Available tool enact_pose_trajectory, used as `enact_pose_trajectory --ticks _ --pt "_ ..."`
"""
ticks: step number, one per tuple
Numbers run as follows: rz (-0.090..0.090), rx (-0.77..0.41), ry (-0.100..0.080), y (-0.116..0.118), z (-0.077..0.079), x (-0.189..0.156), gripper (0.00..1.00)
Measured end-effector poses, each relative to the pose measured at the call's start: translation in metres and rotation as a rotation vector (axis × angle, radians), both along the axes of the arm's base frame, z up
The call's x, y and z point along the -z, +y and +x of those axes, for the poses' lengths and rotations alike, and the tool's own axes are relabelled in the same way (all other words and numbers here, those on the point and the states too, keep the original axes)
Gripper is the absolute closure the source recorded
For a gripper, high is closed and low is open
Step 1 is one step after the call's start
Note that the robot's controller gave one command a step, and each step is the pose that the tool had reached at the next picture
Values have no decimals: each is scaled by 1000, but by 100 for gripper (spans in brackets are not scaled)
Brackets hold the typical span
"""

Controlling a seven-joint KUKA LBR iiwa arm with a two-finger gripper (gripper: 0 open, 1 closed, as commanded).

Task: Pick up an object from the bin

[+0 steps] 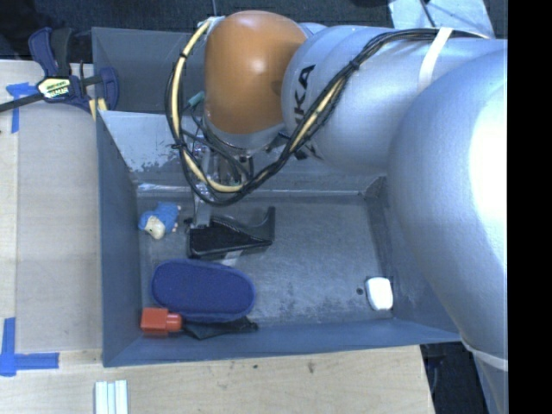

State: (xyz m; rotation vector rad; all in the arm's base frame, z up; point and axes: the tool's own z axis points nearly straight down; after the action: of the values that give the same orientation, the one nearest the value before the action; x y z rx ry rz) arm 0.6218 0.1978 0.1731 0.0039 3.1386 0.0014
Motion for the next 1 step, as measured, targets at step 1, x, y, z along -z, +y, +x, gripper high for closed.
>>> enact_pose_trajectory --ticks 1 --pt "5 -339 -19 -63 -70 97 0"
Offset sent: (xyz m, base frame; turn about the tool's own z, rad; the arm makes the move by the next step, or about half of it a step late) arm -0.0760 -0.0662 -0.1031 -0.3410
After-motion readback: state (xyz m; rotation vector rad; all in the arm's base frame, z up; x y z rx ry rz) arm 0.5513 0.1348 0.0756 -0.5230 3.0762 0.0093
